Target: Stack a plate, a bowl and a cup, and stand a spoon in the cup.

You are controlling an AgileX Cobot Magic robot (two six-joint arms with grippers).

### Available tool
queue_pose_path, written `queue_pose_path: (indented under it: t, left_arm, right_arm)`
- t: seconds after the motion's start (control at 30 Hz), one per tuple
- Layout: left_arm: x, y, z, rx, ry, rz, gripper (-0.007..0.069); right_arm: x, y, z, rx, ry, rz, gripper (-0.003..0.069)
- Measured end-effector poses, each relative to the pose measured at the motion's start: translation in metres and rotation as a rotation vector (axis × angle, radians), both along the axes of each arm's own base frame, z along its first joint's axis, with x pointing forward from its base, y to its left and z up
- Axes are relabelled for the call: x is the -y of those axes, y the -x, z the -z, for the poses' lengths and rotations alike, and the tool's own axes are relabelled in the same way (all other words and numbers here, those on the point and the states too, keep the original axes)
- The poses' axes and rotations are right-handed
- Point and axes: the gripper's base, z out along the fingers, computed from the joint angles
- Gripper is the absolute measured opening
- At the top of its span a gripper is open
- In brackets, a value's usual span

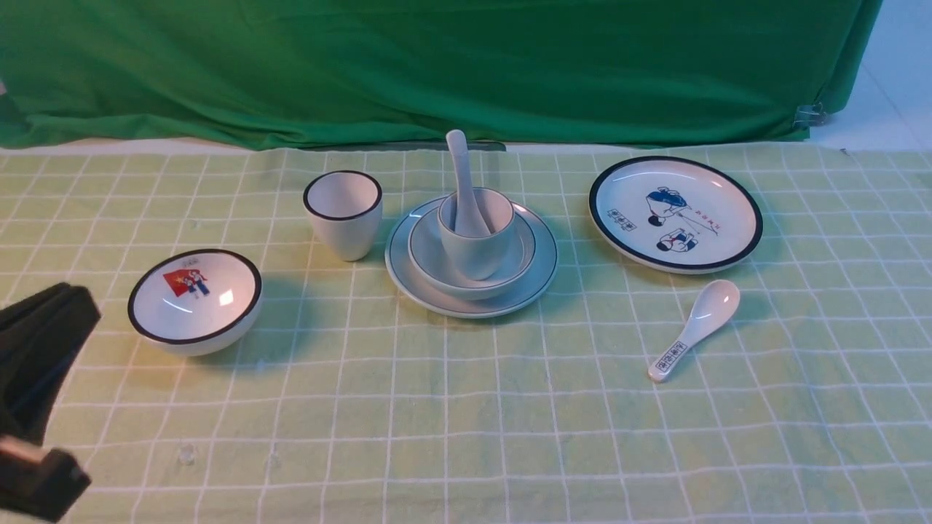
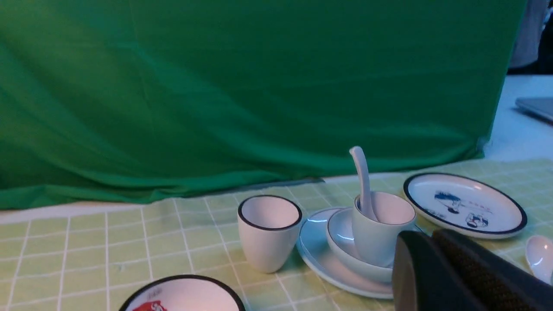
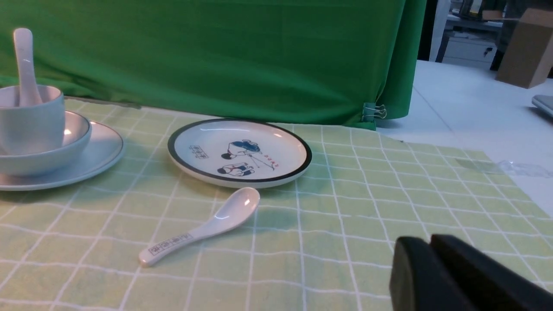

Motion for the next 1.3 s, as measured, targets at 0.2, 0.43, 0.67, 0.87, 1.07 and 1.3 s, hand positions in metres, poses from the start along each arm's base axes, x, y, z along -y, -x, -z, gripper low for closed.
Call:
queue_pose_path:
  t: [0.2,0.43,0.67,0.87,1.07,1.3]
  left_arm:
    - [-0.006,0.024,0.054,0.101,0.027,0.000,0.0015]
    - [-0.006,0.025,0.073,-0.048,0.131,0.009,0.0015]
    - [-0.012,0.024,0.080,-0.129,0.157,-0.095,0.0015]
    - [-0.017,0.024,0.089,-0.214,0.143,-0.203,0.0015]
    - [-0.017,0.024,0.090,-0.227,0.130,-0.207,0.0015]
    - [-0.017,0.024,0.090,-0.231,0.126,-0.202,0.0015]
  right_arm:
    - [0.000,0.000,0.000,0.000,0.000,0.000,0.0100]
    - [0.000,0.000,0.000,0.000,0.000,0.000,0.0113]
    - [0.000,0.000,0.000,0.000,0.000,0.000,0.0132]
    - [0.000,0.000,0.000,0.001,0.000,0.000,0.0149]
    - [0.000,0.000,0.000,0.000,0.000,0.000,0.0162]
    - [0.000,0.000,0.000,0.000,0.000,0.000,0.0172]
